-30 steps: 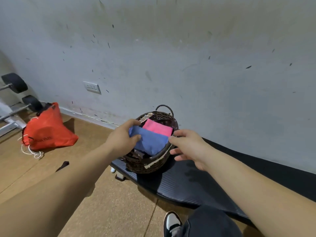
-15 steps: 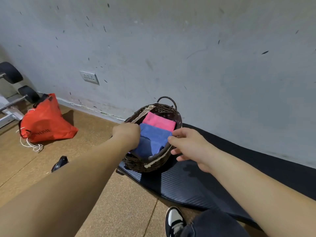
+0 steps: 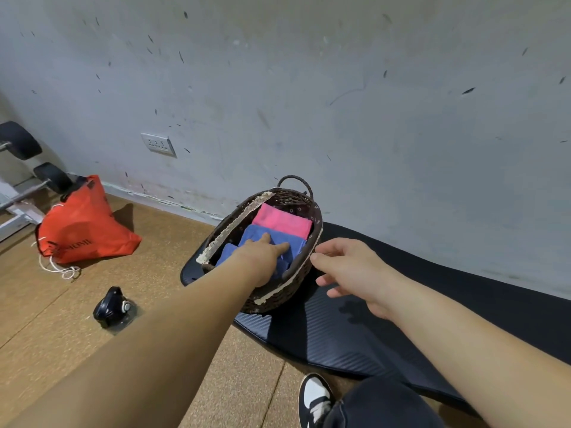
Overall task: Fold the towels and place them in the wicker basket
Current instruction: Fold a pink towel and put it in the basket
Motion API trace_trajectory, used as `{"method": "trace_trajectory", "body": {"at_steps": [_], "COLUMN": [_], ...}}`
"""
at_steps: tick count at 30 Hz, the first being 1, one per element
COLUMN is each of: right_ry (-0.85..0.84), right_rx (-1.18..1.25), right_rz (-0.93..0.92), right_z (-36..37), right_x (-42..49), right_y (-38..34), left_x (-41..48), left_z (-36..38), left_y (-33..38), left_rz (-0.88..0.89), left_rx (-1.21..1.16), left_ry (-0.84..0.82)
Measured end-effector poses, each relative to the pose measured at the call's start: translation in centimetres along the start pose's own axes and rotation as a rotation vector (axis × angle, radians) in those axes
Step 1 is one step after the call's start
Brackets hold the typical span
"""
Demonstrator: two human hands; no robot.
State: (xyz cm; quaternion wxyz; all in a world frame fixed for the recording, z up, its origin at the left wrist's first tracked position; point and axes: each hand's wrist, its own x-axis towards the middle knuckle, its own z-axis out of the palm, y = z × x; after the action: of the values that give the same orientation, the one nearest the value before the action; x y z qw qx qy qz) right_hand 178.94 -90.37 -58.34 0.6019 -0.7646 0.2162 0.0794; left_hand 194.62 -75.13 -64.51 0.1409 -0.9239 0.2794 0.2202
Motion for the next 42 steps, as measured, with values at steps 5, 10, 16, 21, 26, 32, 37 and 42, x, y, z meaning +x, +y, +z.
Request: {"method": "trace_trajectory", "body": {"at_steps": [5, 10, 16, 21, 26, 32, 37, 42], "right_ry": [0.012, 0.08, 0.159, 0.288, 0.434, 0.46, 0.731, 1.066], "right_rx": [-0.059, -0.108, -0.115, -0.108, -0.159, -0.305, -0.482, -0.633], "right_rz": [-0.024, -0.03, -0.022, 0.017, 0.116, 0.262, 0.33, 0.375], "right_z": [-1.5, -4.4, -10.2, -15.1, -21.4, -29.9, -37.5, -42.1], "right_x": [-2.0, -4.9, -9.7, -14.0, -15.6, -15.8, -17.1, -19.4], "right_y": [0.1, 1.0, 3.7, 9.6, 17.1, 23.3, 28.9, 33.5], "left_x": [-2.9, -7.1, -10.3, -11.0, -9.2, -7.9, -8.1, -8.1], "left_z": [-0.9, -1.8, -2.3, -0.8, 0.5, 2.6, 1.7, 1.9], "left_y": [1.4, 8.8, 17.7, 26.1, 34.9, 42.6, 47.0, 50.1], "left_rz": [0.007, 0.214, 0.409, 0.497, 0.592, 0.664, 0.731, 0.761], "left_rx": [-0.185, -0.447, -0.698, -0.791, -0.806, -0.804, -0.714, -0.647], "left_ry": [0.199, 0.556, 0.472, 0.369, 0.341, 0.341, 0.334, 0.291]}}
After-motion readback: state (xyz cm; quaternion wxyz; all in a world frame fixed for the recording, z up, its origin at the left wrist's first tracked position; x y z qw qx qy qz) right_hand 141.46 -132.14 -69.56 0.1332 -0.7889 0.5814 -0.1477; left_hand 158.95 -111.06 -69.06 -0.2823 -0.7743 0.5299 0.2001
